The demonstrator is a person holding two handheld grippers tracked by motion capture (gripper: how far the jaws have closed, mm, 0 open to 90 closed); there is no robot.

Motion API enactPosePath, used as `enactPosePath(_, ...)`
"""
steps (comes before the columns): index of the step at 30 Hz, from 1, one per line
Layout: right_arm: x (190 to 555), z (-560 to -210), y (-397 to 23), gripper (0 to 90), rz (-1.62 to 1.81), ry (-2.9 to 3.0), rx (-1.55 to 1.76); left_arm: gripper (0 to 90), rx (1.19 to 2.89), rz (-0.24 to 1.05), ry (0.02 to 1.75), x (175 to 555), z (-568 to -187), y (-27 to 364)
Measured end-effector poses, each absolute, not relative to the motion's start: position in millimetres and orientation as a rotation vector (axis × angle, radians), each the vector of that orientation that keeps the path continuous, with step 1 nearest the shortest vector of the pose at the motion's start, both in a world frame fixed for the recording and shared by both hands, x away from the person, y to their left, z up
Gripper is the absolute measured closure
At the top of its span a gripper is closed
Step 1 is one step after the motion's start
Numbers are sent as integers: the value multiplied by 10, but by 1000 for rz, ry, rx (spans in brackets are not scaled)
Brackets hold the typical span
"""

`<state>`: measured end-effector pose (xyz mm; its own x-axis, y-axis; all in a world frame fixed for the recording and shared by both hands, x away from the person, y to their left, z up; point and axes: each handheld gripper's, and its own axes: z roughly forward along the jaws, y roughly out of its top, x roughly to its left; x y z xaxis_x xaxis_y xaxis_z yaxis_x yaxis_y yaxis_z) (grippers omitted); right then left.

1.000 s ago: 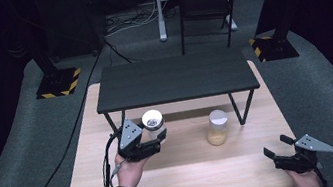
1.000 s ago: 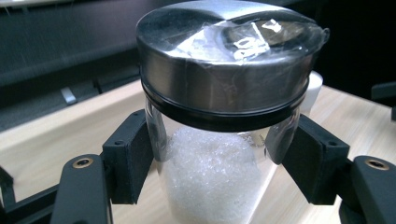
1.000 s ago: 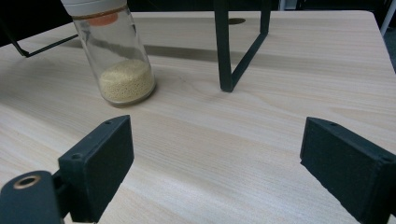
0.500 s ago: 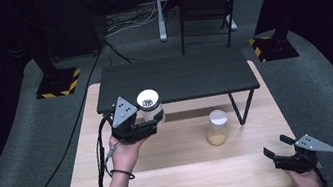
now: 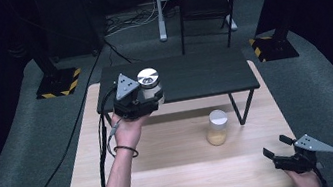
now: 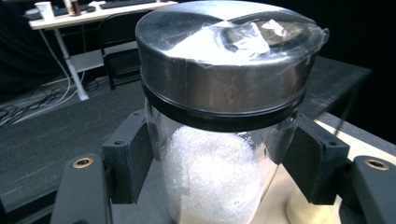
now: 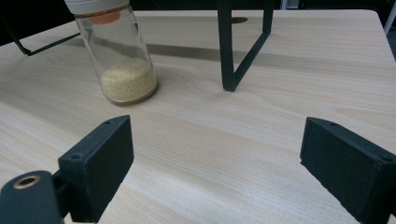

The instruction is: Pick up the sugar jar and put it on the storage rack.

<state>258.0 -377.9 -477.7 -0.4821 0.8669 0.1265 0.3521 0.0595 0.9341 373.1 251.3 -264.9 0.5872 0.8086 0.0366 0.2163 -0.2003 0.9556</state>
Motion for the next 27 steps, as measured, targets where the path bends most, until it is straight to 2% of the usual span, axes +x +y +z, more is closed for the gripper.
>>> enactPosePath(9, 2568, -4775, -3791, 85, 1422, 1865, 1214, 306, 1752, 690, 934, 4019, -2612, 2288)
enactPosePath(16, 2572, -4777, -3798, 85, 1424, 1866, 1212, 299, 1761, 689, 943, 4039, -2595, 2231)
enactPosePath(23, 2567, -4773, -3788, 85, 1421, 1867, 1211, 157, 1736, 735, 866, 3793, -2618, 2377)
enactPosePath(27, 2571, -4767, -3775, 85, 1416, 1872, 1209, 133, 1764, 770, 819, 3600, -2652, 2505)
